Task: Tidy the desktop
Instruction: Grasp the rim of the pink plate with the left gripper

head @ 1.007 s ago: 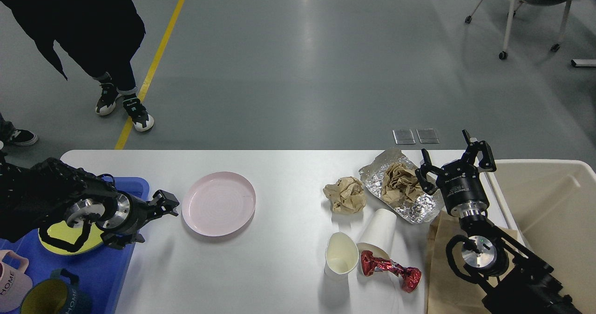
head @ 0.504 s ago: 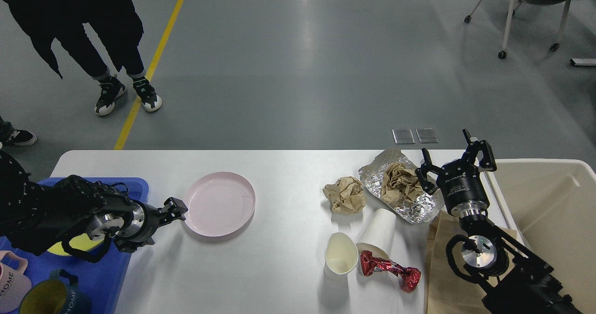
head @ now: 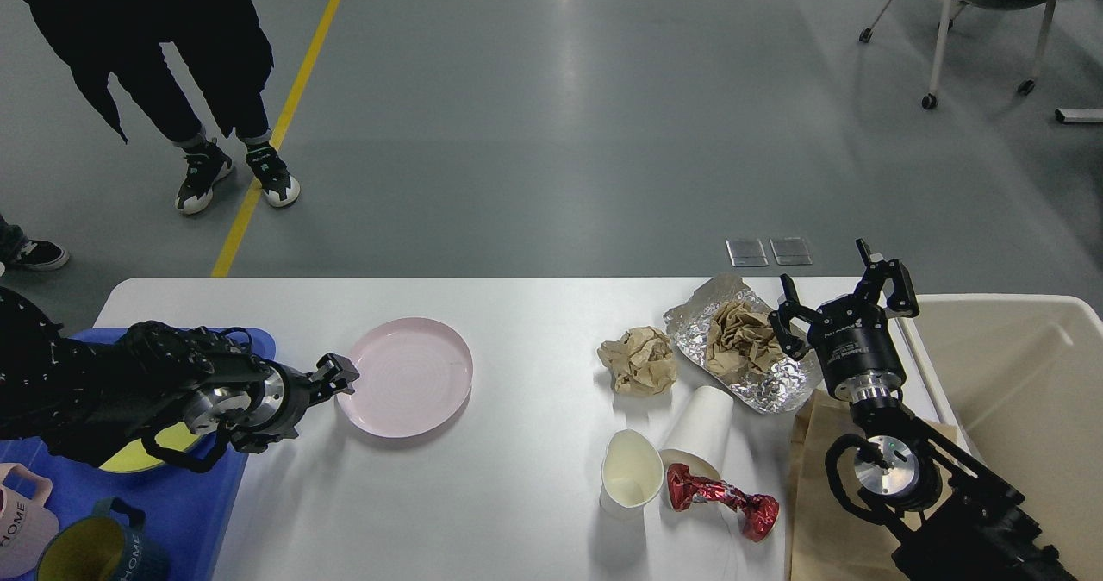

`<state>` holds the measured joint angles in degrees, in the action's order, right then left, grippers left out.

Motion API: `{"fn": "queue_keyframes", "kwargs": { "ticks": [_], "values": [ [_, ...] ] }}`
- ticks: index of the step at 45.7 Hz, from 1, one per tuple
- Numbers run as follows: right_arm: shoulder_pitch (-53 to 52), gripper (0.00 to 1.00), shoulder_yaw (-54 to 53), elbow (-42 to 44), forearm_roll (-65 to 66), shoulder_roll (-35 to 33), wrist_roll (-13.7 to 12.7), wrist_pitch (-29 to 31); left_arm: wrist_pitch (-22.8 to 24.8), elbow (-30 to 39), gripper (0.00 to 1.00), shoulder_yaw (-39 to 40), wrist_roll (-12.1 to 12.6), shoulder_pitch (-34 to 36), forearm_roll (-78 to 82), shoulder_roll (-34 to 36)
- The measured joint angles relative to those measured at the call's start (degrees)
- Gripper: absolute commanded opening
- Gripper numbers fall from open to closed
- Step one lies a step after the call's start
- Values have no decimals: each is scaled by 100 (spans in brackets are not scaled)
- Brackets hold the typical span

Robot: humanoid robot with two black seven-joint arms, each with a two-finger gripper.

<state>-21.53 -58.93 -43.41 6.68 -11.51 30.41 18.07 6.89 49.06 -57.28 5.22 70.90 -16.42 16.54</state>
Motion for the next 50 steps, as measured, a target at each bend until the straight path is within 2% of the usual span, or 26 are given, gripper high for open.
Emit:
{"fn": "queue_keyframes", "kwargs": {
  "ticks": [5,30,44,50],
  "values": [
    [0,100,0,0,0,0,0,0,-2,-158,90,63,-4,-36,190,-52],
    [0,100,-1,0,0,0,0,0,34,-387,67,282,-27,-259,304,-178],
    [0,100,-1,0,0,0,0,-2,54,-418,44,300,-21,-388,306,-216],
    [0,100,-2,0,0,0,0,-2,58,-482,41,386,-8,-397,306,-221]
  ]
}}
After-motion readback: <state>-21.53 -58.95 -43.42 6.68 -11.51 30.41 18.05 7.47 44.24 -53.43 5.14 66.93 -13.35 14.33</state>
